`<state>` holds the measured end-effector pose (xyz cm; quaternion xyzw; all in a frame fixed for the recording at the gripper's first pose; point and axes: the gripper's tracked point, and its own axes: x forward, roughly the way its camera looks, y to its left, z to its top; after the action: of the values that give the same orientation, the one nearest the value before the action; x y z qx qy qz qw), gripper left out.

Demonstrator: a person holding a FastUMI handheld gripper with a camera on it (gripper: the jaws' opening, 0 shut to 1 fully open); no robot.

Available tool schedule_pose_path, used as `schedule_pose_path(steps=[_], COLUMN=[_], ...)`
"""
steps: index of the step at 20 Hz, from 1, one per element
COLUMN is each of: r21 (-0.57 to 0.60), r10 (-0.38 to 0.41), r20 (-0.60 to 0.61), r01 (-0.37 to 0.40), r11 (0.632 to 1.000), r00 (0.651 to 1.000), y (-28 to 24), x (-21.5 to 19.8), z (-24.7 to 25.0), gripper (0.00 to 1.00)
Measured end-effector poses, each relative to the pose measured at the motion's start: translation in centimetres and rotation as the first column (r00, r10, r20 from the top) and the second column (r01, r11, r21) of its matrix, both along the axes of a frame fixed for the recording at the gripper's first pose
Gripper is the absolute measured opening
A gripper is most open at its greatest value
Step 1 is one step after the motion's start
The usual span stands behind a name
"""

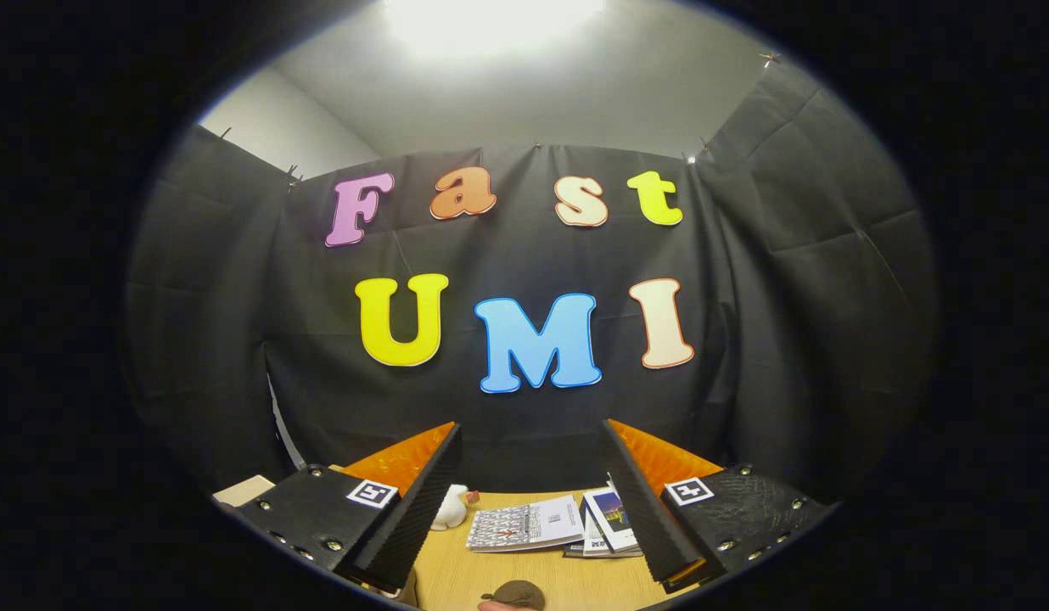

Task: Open the storage box then place both shoes into the box .Put the left shoe in first, then the right shoe, with the right side of both shoes facing outward in a uniform manner.

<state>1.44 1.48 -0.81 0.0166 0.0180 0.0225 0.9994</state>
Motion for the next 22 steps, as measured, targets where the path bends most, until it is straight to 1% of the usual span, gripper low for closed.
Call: schedule_pose_path(steps=[8,14,17,20,22], r21=[0.013,0.037,0.06,0.105,0.135], r10=[-0.003,0.019,0.067,0.15,0.209], r20=[-0.03,-0.101,-0.147,-0.18,-0.206], r01=[0.003,-0.015,-0.058,-0.133,-0.184], r11=[1.0,0.999,0.996,0.986,0.974], r00=[1.0,0.995,0.987,0.972,0.956], y=[0.4,1.6,3.5,6.3,8.5], x=[0.2,0.6,0.7,0.6,0.4], z=[-1.4,-4.6,-6.7,-8.2,-9.4], gripper=[0.99,0.99,0.99,0.99,0.99])
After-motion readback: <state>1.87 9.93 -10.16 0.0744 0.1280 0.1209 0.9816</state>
